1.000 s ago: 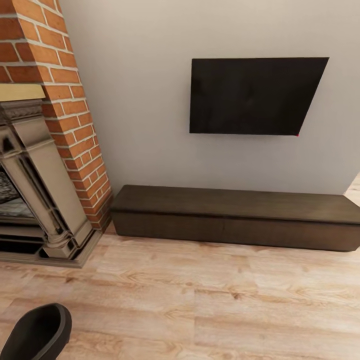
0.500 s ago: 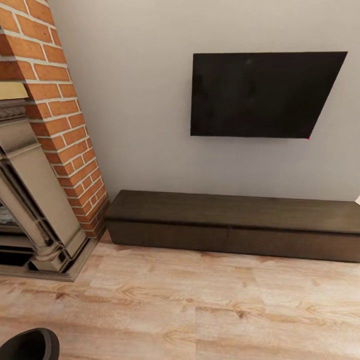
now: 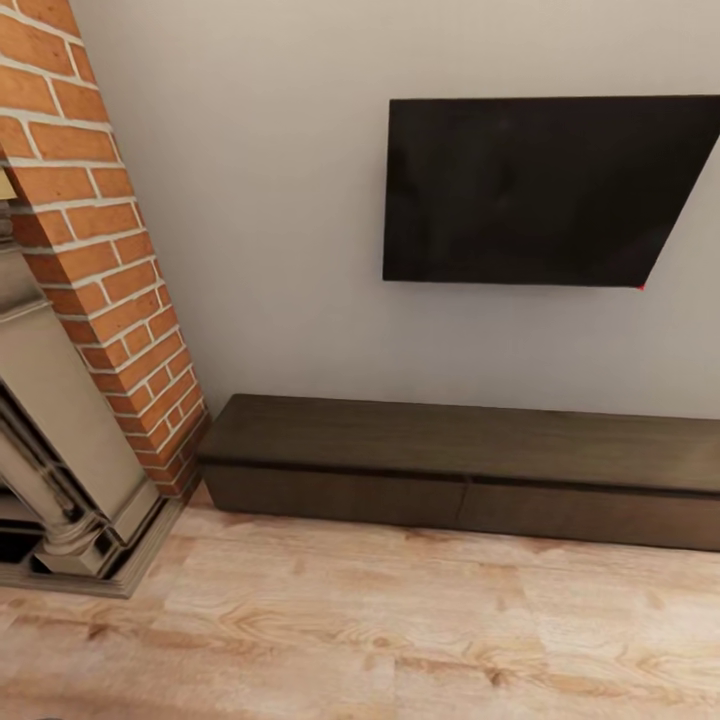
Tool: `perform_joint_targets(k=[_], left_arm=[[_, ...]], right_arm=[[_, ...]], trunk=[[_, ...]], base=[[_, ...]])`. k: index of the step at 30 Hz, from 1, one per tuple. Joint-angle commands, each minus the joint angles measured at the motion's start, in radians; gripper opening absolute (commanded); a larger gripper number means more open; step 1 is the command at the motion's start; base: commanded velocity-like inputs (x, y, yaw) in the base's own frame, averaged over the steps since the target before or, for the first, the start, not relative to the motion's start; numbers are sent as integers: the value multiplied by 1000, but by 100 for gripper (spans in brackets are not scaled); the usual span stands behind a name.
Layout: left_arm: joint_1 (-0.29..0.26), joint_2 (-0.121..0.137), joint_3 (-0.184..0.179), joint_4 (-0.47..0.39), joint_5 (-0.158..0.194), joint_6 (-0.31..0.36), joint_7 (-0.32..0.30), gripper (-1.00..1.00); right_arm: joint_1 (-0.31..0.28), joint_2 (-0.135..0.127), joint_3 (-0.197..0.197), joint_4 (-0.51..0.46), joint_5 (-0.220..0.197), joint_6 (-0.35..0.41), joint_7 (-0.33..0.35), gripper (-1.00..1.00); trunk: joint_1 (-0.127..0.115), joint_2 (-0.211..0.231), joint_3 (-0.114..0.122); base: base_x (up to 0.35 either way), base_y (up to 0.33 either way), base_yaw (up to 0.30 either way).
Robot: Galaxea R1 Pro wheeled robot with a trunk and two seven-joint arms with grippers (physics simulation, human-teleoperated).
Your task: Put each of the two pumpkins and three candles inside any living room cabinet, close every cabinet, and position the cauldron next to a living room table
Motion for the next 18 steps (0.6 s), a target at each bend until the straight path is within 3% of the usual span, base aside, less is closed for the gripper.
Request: perform_joint_targets(k=[1, 14, 18], left_arm=[[0, 0, 0, 0, 0, 0, 0, 100], [0, 0, -2, 0, -1, 0, 0, 100], [0, 0, -2, 0, -1, 0, 0, 100]], right_arm=[[0, -1, 0, 0, -1, 0, 0, 100], [0, 0, 0, 0, 0, -3, 1, 100], [0, -2, 0, 0, -3, -4, 3, 100]], trunk=[[0, 0, 0], [0, 0, 0], [0, 0, 0]], base=[[328, 0, 0], [328, 0, -4], [328, 0, -200]])
